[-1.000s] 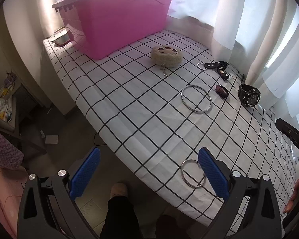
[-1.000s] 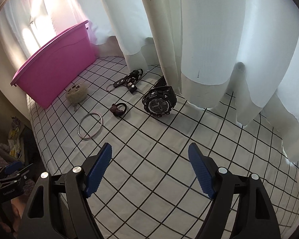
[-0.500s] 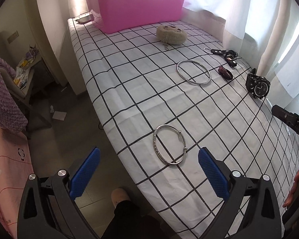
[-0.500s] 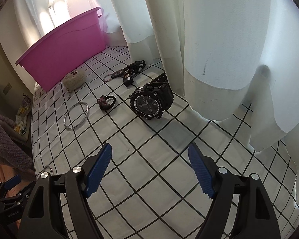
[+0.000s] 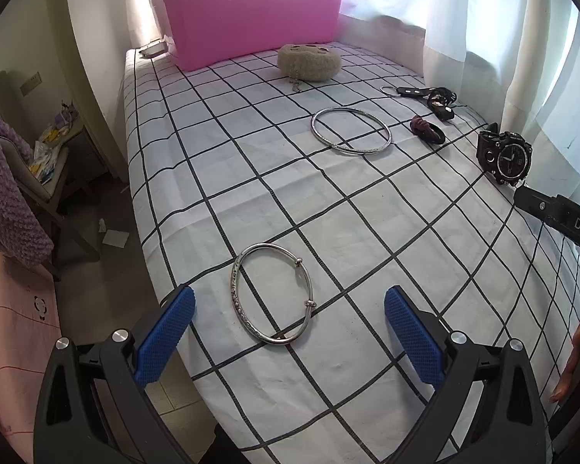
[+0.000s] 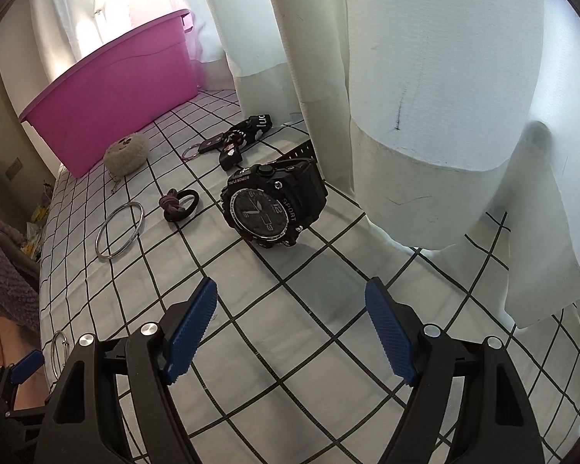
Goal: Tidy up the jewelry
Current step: 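Close the left tool on the engraved silver bangle while the right tool grasps the black watch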
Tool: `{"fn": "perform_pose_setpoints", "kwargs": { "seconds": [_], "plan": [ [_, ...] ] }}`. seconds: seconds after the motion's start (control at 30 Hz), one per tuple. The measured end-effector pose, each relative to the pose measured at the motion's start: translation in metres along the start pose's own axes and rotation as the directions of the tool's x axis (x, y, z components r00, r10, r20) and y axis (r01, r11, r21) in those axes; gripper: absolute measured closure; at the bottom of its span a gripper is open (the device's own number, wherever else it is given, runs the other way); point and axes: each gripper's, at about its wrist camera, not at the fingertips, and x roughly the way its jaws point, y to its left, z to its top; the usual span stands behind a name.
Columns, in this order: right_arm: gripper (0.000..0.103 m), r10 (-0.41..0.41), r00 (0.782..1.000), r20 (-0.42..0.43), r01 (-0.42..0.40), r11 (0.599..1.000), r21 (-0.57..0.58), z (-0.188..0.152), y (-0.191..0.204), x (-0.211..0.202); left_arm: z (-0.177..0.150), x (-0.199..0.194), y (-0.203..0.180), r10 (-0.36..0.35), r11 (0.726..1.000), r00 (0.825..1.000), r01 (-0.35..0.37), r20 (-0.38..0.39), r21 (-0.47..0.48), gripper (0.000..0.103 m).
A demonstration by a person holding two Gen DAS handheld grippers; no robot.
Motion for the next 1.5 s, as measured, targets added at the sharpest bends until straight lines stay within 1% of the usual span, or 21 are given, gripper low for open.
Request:
{"fn": "perform_pose_setpoints", "kwargs": {
  "seconds": [0.13, 0.37, 0.6, 0.83, 0.97, 1.07, 1.3, 1.37, 1.43, 1.5],
  "plan": [
    [0.028, 0.002, 1.0, 0.001, -0.002, 1.0, 0.008, 0.003, 0.0, 0.006, 0.001, 0.004, -0.001, 0.008, 1.0, 1.0, -0.008, 0.022, -0.004, 0.005],
    [0.028, -0.013, 1.0, 0.002, 0.013, 1.0, -0.011, 0.011, 0.006, 0.017, 0.002, 0.006, -0.006, 0.024, 1.0, 0.997, -0.023, 0.067, -0.017, 0.005],
    [0.028, -0.041, 0.999, -0.013, 0.041, 0.999, -0.023, 0.019, 0.007, 0.032, 0.002, 0.006, -0.009, 0.033, 0.999, 0.997, -0.031, 0.075, -0.019, 0.005],
    [0.028, -0.05, 0.999, -0.014, 0.05, 0.998, -0.024, 0.032, 0.012, 0.048, 0.001, 0.005, -0.01, 0.037, 0.999, 0.997, -0.035, 0.072, -0.024, 0.005],
    [0.028, -0.101, 0.995, -0.025, 0.1, 0.994, -0.044, 0.042, 0.019, 0.06, -0.002, 0.004, -0.01, 0.042, 0.999, 0.996, -0.039, 0.077, -0.031, 0.006],
    [0.024, -0.128, 0.991, -0.031, 0.126, 0.99, -0.058, 0.046, 0.022, 0.067, -0.002, 0.004, -0.01, 0.047, 0.998, 0.996, -0.044, 0.076, -0.038, 0.006],
    [0.025, -0.11, 0.994, -0.022, 0.108, 0.993, -0.051, 0.048, 0.02, 0.067, 0.0, 0.005, -0.012, 0.041, 0.999, 0.995, -0.038, 0.086, -0.032, 0.006],
    [0.035, -0.108, 0.994, -0.011, 0.107, 0.993, -0.054, 0.048, 0.021, 0.066, -0.001, 0.004, -0.012, 0.034, 0.999, 0.995, -0.032, 0.09, -0.024, 0.008],
    [0.037, -0.105, 0.994, -0.008, 0.104, 0.993, -0.056, 0.046, 0.022, 0.064, -0.002, 0.002, -0.014, 0.025, 1.0, 0.995, -0.024, 0.094, -0.013, 0.012],
    [0.037, -0.098, 0.995, -0.005, 0.098, 0.994, -0.056, 0.043, 0.021, 0.06, -0.003, 0.0, -0.015, 0.016, 1.0, 0.995, -0.016, 0.101, -0.004, 0.021]
  ]
}}
